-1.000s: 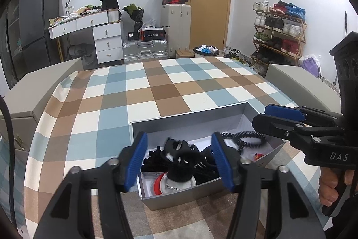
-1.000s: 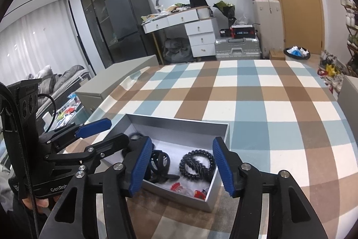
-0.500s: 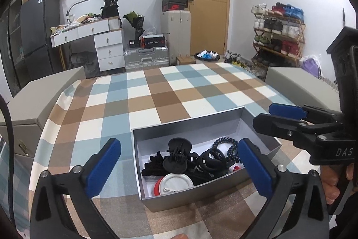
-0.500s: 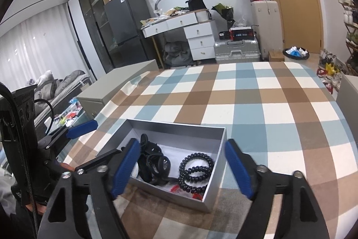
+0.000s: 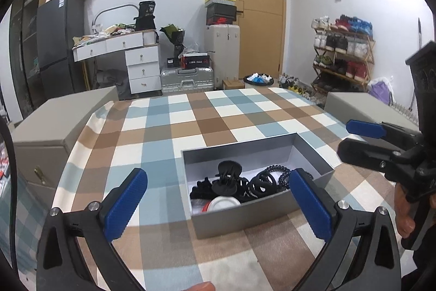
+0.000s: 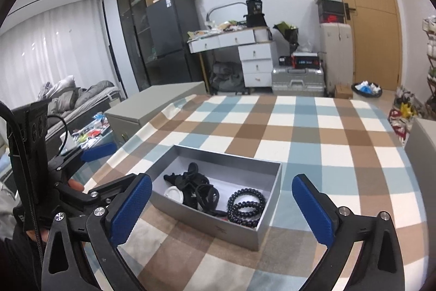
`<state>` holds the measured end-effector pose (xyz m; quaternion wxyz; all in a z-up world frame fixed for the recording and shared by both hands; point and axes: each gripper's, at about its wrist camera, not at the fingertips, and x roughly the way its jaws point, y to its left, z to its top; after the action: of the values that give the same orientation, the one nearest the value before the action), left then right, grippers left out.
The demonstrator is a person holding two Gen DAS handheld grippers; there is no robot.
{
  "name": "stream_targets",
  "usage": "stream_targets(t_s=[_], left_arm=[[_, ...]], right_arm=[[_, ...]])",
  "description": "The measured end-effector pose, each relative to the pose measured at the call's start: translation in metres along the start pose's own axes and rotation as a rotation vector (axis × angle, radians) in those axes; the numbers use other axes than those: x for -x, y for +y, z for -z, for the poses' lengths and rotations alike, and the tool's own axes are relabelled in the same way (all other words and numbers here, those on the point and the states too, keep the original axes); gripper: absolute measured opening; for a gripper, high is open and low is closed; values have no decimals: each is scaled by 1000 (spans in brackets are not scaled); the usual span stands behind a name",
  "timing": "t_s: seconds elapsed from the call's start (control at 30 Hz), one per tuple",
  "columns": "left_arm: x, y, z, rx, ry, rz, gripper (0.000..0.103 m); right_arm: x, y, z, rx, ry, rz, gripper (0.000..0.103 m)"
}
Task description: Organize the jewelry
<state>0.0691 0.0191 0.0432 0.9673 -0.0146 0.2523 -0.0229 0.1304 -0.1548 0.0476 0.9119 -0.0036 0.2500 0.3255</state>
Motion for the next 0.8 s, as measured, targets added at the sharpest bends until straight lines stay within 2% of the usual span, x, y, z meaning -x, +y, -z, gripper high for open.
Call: stream_targets(t_s=[0.23,0.8], left_arm=[[2,7,11,39,-14,-19,102],[4,2,25,-3,-57,-3,102]], right_arm=[[16,-5,18,-20,-61,-7,103],[20,3,42,67,-131,12,103]])
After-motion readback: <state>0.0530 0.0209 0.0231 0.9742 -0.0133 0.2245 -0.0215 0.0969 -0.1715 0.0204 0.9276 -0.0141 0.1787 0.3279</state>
